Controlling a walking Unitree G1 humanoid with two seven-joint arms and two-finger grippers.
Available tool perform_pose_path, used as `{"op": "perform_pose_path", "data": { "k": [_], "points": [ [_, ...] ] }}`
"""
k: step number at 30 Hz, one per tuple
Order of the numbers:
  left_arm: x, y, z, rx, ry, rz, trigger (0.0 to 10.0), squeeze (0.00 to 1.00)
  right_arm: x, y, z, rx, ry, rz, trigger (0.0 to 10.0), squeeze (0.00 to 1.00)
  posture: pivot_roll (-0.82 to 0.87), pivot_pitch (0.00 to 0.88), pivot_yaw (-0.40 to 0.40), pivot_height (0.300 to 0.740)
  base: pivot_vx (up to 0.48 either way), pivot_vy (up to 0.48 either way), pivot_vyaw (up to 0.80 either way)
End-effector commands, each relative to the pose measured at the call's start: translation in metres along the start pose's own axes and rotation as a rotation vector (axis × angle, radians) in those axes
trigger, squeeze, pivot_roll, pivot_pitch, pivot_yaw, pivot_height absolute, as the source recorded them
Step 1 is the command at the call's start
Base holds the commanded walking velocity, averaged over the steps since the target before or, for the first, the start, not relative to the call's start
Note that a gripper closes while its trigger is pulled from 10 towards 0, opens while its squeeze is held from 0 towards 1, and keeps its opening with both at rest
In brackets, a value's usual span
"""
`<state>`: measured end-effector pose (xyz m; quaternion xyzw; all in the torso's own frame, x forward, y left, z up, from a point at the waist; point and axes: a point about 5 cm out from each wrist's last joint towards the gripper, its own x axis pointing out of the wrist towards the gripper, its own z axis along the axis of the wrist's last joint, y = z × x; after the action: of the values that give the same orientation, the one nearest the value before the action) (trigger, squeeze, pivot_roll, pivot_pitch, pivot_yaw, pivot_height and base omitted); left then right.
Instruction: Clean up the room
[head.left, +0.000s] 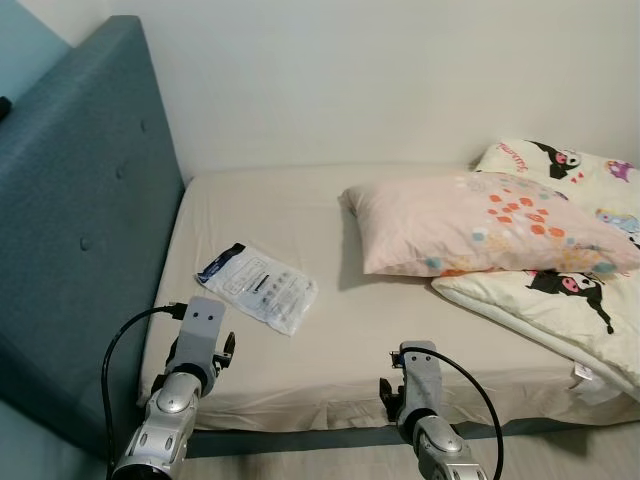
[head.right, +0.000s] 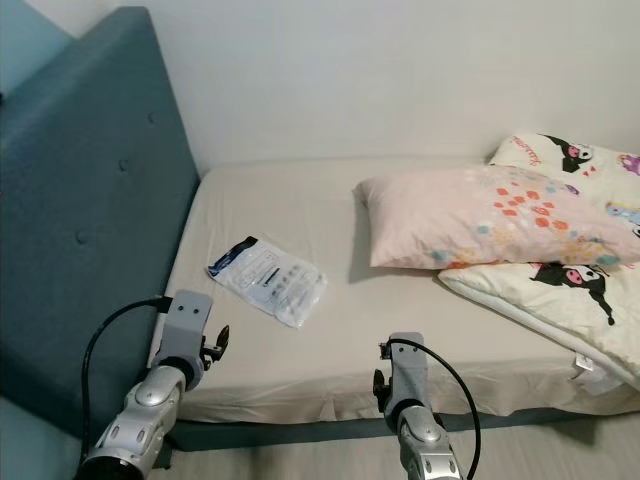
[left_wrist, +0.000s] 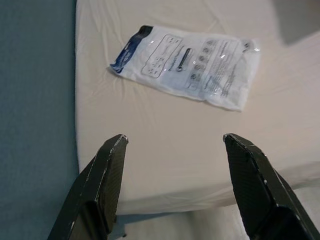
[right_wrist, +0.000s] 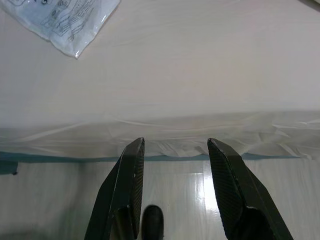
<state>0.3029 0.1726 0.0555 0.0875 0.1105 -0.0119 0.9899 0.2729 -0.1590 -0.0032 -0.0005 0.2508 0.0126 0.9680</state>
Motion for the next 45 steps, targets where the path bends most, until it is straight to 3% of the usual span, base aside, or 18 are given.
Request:
{"op": "perform_pose_path", "data": {
  "k": [1,24,45],
  "points": [
    [-0.003,-0.001,-0.003,-0.015,-0.004,-0.01,10.0,0.0,-0.001,-0.002,-0.001,-0.006,-0.002,-0.002,10.0,0.0,-0.04,0.149,-0.018,0.74,0.0,0.0,0.0],
    [-0.003,-0.006,0.0,-0.035,-0.03,-0.033,10.0,0.0,0.0,0.0,0.007,-0.054,-0.047,0.026,10.0,0.0,-0.04,0.134,-0.016,0.74,0.353,0.0,0.0],
    [-0.008,-0.007,-0.009,0.014,-0.009,-0.049,10.0,0.0,0.0,0.007,0.005,-0.072,-0.041,0.062,10.0,0.0,-0.04,0.123,-0.022,0.74,0.0,0.0,0.0]
  ]
}}
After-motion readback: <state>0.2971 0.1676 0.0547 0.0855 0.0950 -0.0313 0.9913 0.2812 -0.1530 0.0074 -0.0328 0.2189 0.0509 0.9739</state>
